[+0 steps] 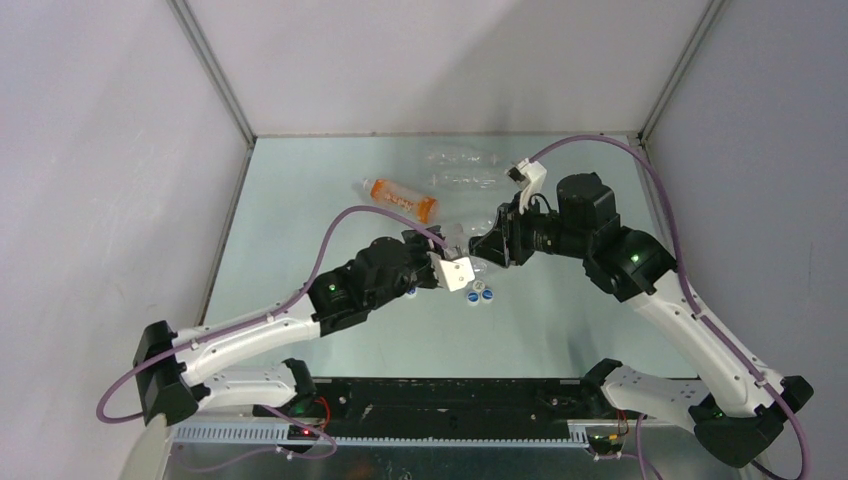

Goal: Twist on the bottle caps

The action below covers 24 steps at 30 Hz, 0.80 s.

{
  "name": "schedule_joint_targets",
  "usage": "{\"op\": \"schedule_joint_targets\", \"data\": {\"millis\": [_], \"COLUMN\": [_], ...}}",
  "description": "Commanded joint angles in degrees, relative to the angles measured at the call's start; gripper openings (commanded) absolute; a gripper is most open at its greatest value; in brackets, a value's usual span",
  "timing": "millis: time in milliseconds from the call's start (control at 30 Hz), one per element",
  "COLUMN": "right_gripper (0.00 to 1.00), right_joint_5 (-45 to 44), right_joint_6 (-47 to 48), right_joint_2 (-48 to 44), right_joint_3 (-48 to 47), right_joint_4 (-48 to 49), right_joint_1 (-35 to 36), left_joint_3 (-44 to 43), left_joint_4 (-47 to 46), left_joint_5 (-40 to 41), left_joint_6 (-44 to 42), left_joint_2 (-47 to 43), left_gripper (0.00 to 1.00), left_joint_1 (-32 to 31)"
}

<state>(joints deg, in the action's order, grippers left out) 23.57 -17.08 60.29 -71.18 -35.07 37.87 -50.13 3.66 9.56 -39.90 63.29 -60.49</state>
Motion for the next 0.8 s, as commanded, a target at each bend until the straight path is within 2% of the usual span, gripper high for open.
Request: {"op": "schedule_joint_targets", "data": {"millis": [0,33,100,167,333,433,633,767], "right_gripper": [0.17,0.25,0.34,0.39,0.45,0.50,0.52,0.55], "right_joint_5": [-3.3,-2.4,-1.1,-0.1,4.4,7.9,16.1,17.9], "right_joint_6": [-1.2,0.3,5.4,11.1,26.2,33.2,43.0,45.8], "right_joint_2": [-1.9,-2.9,-4.5,-6.0,-8.6,-9.4,-9.6,-8.8], "right_joint_3": [-0.6,-0.7,-0.6,-0.6,-0.6,-0.6,-0.7,-0.6], "right_joint_4": [2.7,2.8,2.5,1.6,-1.7,-3.6,-7.7,-9.4], "right_joint_1": [-0.1,-0.1,-0.1,-0.2,-0.6,-0.7,-0.7,-0.6], "left_joint_3": [-0.8,-1.1,-2.0,-3.0,-6.9,-9.0,-11.2,-12.4], "left_joint_4": [-2.9,-1.5,2.4,6.4,16.9,21.1,24.0,25.0], "left_joint_5": [3.9,2.0,-2.3,-7.4,-23.1,-29.0,-33.5,-35.3], "left_joint_6": [-2.6,-2.1,-0.4,1.1,3.5,3.9,4.4,4.5], "left_joint_2": [0.7,0.7,0.4,0.1,0.2,0.8,1.8,2.5], "left_gripper": [0.00,0.00,0.00,0.00,0.00,0.00,0.00,0.00], "left_joint_1": [-0.4,-0.1,1.2,2.8,6.7,7.7,8.1,8.1]}}
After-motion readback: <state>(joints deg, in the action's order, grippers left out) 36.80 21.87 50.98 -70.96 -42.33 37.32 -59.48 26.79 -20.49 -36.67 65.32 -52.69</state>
